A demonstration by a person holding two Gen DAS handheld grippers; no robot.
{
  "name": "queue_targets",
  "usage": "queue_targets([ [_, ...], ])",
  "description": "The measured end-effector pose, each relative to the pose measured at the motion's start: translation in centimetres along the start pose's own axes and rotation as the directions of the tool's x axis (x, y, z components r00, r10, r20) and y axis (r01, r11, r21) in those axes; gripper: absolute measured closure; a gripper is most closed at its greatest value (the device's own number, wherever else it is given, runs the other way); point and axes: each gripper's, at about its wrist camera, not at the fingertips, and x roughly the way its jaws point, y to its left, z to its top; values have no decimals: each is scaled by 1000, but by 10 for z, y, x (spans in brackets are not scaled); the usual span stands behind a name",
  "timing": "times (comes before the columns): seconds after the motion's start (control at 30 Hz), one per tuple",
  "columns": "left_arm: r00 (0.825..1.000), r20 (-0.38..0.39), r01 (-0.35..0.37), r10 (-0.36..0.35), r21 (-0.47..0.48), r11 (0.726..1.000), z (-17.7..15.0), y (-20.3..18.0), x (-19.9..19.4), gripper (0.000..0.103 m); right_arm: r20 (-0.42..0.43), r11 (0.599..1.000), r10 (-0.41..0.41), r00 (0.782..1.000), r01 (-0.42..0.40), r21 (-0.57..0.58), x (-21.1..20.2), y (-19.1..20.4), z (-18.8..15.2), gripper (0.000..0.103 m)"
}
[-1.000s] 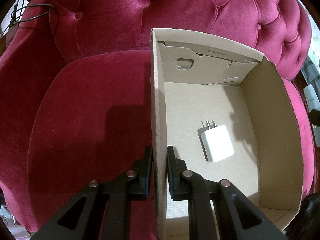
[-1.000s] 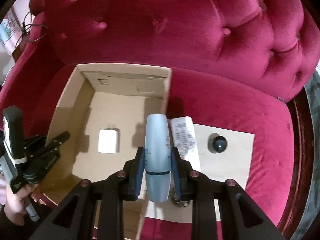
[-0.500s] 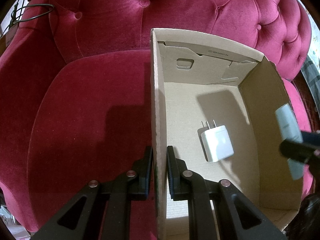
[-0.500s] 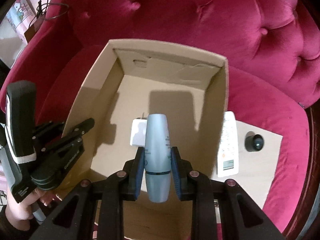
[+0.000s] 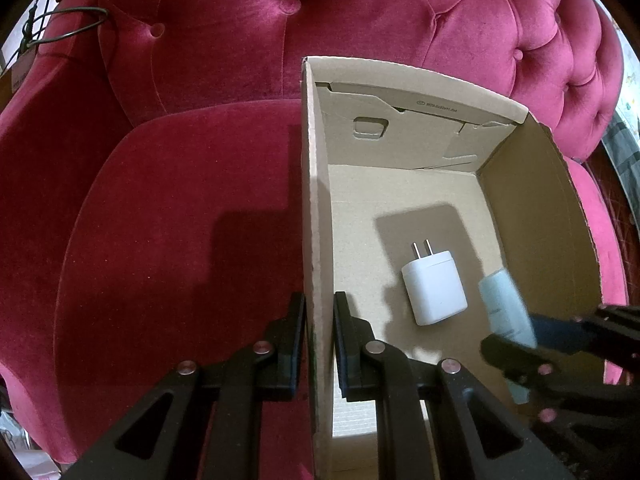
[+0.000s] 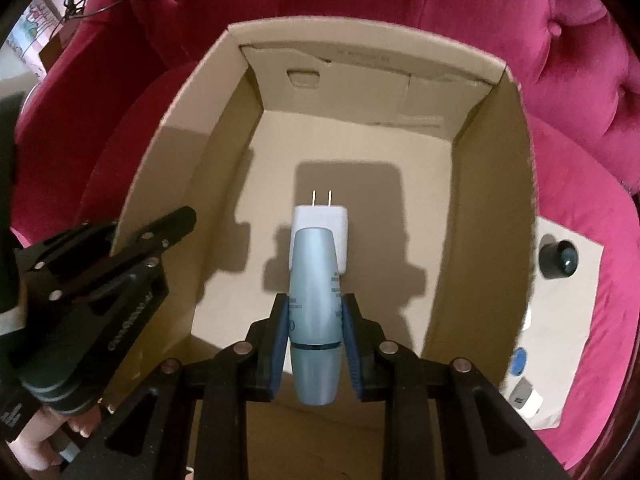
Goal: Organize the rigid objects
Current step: 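Lift the light-blue bottle with the right gripper and carry it into the box, then lower the bottle beside the charger and open the right gripper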
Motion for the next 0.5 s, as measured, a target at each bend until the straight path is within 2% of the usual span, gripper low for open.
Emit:
queue_targets([
  [0.5, 1000, 0, 1, -1, 0, 1000, 0, 0, 0, 88, -100, 1000, 5, 995, -3, 24, 45, 6, -7, 76],
])
